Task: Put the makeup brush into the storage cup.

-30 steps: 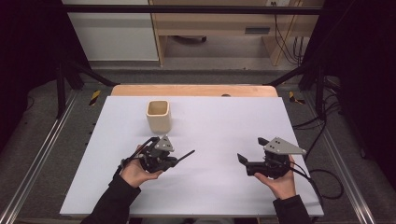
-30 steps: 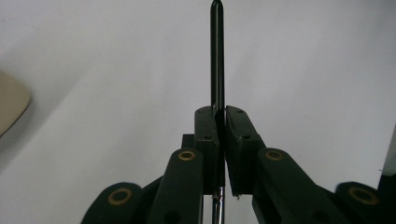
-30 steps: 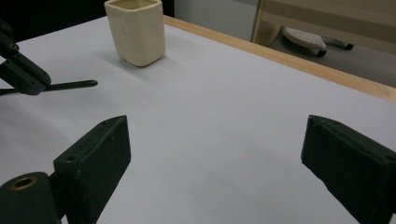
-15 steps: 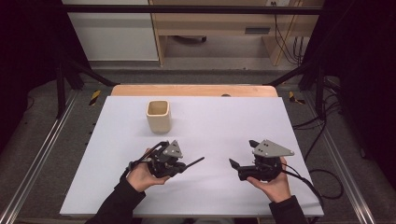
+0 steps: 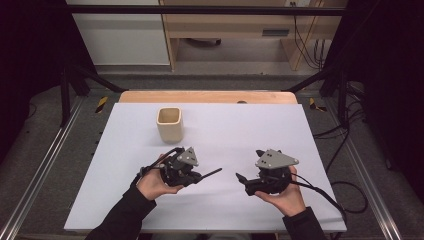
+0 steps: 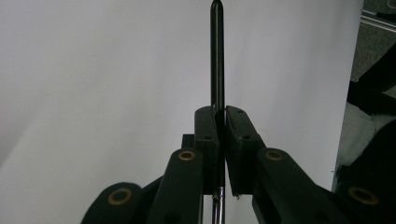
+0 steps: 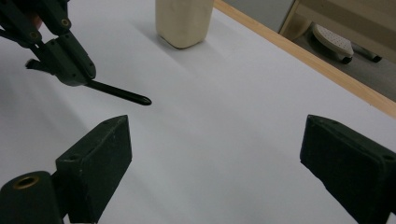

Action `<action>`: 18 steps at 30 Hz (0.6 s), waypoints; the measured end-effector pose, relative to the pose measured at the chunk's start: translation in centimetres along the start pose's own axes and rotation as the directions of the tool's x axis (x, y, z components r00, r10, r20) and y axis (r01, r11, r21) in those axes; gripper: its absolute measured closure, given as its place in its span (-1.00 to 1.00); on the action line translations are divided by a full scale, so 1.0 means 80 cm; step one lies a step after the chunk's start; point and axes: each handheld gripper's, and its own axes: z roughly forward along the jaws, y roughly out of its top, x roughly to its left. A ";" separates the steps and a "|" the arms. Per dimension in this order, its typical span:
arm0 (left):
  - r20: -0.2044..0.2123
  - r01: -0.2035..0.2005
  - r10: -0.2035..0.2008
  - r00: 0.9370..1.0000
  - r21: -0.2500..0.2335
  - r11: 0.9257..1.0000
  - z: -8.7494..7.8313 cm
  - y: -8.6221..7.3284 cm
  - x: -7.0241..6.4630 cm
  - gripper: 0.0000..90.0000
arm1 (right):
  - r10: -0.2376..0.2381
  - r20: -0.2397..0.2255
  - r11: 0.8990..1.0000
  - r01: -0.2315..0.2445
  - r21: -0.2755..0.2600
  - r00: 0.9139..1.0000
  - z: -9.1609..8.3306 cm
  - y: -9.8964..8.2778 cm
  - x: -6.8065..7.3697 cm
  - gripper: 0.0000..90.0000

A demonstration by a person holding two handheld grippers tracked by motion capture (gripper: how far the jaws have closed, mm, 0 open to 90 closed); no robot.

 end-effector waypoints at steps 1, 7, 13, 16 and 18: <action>0.001 -0.004 0.004 1.000 -0.003 1.000 -0.001 0.001 0.000 0.87 | -0.012 -0.003 1.000 0.012 0.006 1.000 0.000 0.003 0.001 -0.79; 0.012 -0.024 0.024 1.000 0.012 1.000 0.001 0.008 -0.002 0.87 | -0.075 -0.018 0.996 0.076 0.054 0.997 0.001 0.017 0.011 -0.78; 0.017 -0.030 0.030 0.999 0.026 0.999 0.004 0.012 0.000 0.87 | -0.147 -0.023 0.983 0.149 0.103 0.989 0.006 0.026 0.019 -0.75; 0.019 -0.029 0.028 0.999 0.032 0.999 0.005 0.014 0.001 0.87 | -0.175 -0.031 0.976 0.177 0.124 0.984 0.007 0.029 0.023 -0.74; 0.024 -0.030 0.029 0.999 0.033 0.999 0.005 0.016 0.001 0.87 | -0.192 -0.036 0.971 0.195 0.136 0.981 0.008 0.030 0.026 -0.72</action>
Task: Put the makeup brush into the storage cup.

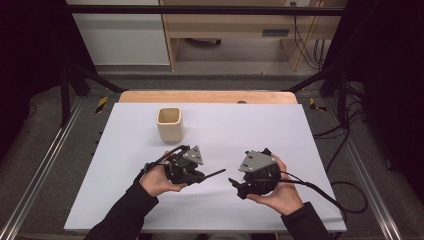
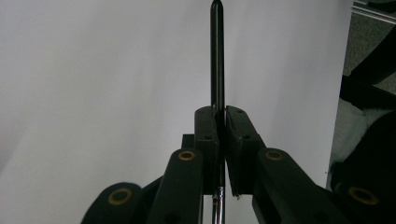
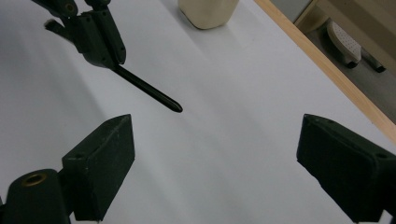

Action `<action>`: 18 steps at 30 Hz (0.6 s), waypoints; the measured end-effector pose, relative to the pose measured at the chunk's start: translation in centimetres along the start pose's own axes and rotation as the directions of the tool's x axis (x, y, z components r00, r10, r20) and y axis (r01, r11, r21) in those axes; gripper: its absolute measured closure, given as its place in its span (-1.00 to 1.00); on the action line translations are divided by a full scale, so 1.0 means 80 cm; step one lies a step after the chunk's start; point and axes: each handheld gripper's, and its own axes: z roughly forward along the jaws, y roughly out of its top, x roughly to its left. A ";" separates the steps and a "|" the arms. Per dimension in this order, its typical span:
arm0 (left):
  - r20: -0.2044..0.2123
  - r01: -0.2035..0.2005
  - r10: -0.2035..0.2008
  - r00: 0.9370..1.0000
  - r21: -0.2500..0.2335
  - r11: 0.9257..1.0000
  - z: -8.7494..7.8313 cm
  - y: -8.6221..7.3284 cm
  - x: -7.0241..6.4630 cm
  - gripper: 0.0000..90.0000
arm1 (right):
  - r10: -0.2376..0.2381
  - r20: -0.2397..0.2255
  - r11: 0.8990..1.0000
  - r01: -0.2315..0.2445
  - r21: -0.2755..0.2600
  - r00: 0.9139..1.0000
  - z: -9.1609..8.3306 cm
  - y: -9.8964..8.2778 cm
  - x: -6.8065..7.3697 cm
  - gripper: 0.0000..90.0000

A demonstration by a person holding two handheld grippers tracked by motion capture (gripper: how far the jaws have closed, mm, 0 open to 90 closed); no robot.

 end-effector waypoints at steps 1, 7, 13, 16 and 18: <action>0.001 -0.002 0.002 1.000 -0.001 1.000 0.000 0.001 -0.001 0.87 | -0.007 -0.003 1.000 0.007 0.008 1.000 0.001 0.001 0.002 -0.72; 0.011 -0.025 0.025 1.000 0.005 1.000 0.000 0.011 -0.005 0.87 | -0.072 -0.020 0.996 0.073 0.049 0.997 0.005 0.006 0.009 -0.66; 0.021 -0.030 0.030 0.999 -0.003 1.000 0.003 0.017 -0.010 0.87 | -0.125 -0.035 0.990 0.127 0.062 0.992 0.004 0.011 0.014 -0.61; 0.027 -0.036 0.035 0.999 0.003 0.999 0.003 0.019 -0.012 0.87 | -0.152 -0.041 0.986 0.155 0.067 0.988 0.004 0.013 0.014 -0.61; 0.028 -0.039 0.038 0.999 0.006 0.999 0.003 0.021 -0.013 0.87 | -0.157 -0.046 0.984 0.160 0.074 0.987 0.005 0.014 0.016 -0.59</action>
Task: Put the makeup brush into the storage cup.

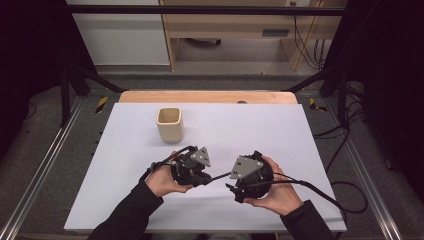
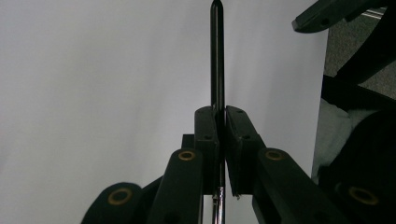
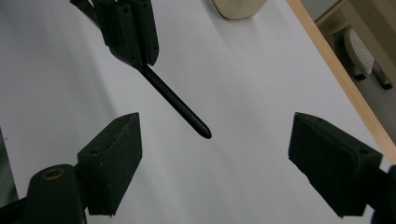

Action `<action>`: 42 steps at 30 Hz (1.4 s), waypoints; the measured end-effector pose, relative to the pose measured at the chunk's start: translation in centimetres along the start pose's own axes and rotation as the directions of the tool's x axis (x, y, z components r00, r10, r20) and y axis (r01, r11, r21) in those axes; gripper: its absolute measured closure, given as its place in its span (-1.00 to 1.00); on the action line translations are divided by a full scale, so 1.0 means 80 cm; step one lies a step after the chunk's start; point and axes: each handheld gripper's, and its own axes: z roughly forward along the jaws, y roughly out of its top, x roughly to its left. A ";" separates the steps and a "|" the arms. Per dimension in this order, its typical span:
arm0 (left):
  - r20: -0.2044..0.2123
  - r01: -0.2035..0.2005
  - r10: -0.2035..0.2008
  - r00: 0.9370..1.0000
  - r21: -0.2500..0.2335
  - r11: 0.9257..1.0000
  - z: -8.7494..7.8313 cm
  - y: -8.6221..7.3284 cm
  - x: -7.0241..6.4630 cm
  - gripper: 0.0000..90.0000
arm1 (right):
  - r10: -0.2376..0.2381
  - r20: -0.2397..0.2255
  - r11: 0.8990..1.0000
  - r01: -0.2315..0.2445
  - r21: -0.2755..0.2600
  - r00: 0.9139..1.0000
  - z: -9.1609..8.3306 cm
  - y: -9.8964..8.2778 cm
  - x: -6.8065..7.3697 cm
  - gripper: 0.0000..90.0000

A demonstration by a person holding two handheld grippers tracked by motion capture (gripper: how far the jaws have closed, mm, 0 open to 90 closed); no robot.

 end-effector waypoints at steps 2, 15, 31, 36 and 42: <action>-0.001 0.000 0.000 1.000 0.006 1.000 0.001 0.001 0.000 0.87 | -0.029 -0.003 1.000 0.029 0.006 1.000 0.001 0.001 0.001 -0.56; 0.015 -0.006 0.006 1.000 0.012 1.000 0.001 0.009 -0.005 0.87 | -0.128 -0.044 0.991 0.130 0.044 0.991 0.008 0.008 0.010 -0.35; 0.028 -0.013 0.012 1.000 0.022 1.000 0.009 0.010 -0.010 0.87 | -0.229 -0.090 0.970 0.235 0.062 0.969 0.019 0.007 0.019 0.00; 0.034 -0.014 0.013 0.999 0.017 1.000 0.008 0.010 -0.010 0.87 | -0.260 -0.095 0.962 0.266 0.063 0.961 0.022 0.007 0.020 0.14; 0.037 -0.015 0.015 0.999 0.021 1.000 0.009 0.013 -0.013 0.87 | -0.284 -0.107 0.954 0.291 0.064 0.953 0.024 0.008 0.021 0.31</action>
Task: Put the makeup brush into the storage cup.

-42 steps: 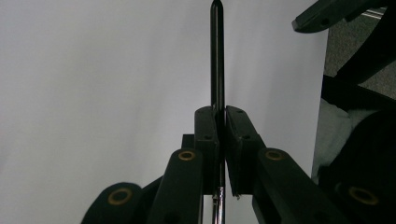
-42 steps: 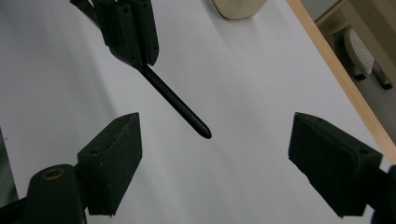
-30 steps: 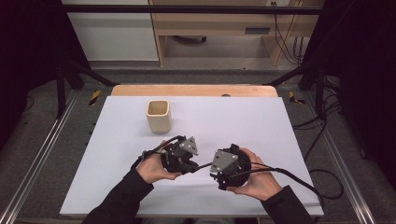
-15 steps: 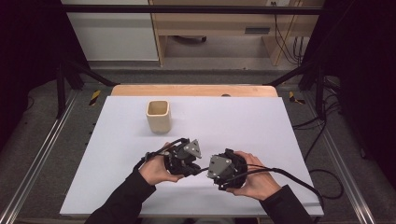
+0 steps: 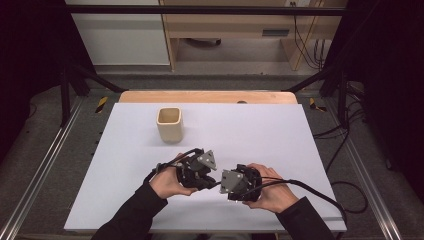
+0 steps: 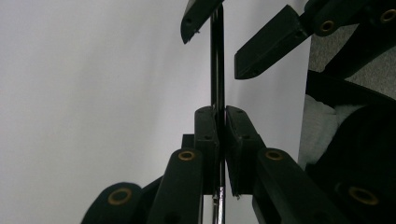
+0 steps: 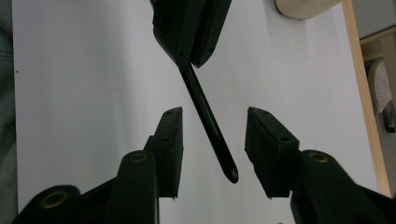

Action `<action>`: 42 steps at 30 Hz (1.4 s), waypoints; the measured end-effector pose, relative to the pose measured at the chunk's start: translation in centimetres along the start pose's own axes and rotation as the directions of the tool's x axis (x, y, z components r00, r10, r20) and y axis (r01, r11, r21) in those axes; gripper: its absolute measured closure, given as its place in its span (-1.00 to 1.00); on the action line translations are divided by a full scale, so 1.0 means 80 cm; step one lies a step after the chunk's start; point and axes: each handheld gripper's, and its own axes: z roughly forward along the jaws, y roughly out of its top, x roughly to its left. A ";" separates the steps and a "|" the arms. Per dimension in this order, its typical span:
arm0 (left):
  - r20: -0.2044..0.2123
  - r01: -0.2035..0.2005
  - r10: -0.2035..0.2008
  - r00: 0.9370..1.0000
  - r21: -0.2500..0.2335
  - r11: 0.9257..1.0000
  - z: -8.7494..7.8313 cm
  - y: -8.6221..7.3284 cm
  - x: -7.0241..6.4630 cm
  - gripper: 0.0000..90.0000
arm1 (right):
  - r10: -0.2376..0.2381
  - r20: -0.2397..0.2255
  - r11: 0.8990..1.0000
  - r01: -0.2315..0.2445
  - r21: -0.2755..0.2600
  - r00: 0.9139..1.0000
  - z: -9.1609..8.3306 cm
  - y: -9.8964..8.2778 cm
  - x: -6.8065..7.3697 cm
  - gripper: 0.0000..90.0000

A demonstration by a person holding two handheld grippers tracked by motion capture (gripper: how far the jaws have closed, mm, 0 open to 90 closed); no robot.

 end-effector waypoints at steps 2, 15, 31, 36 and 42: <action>0.010 0.007 -0.006 1.000 -0.008 1.000 0.002 0.001 -0.002 0.87 | -0.012 -0.008 1.000 0.012 0.004 1.000 0.002 0.001 0.001 0.36; 0.015 -0.026 0.026 1.000 0.013 1.000 0.006 0.003 -0.005 0.87 | -0.109 -0.025 0.994 0.109 0.028 0.994 0.012 0.002 0.005 0.66; 0.012 -0.054 0.054 0.998 0.027 0.998 0.007 0.002 -0.007 0.86 | -0.136 -0.059 0.990 0.138 0.034 0.989 0.016 0.002 0.010 0.81; 0.007 -0.057 0.057 0.998 0.026 0.998 0.007 0.001 -0.007 0.85 | -0.131 -0.076 0.990 0.135 0.038 0.988 0.018 0.001 0.012 0.85; -0.005 -0.067 0.067 0.998 0.030 0.997 0.006 0.001 -0.009 0.83 | -0.112 -0.091 0.993 0.115 0.031 0.990 0.019 0.001 0.014 0.87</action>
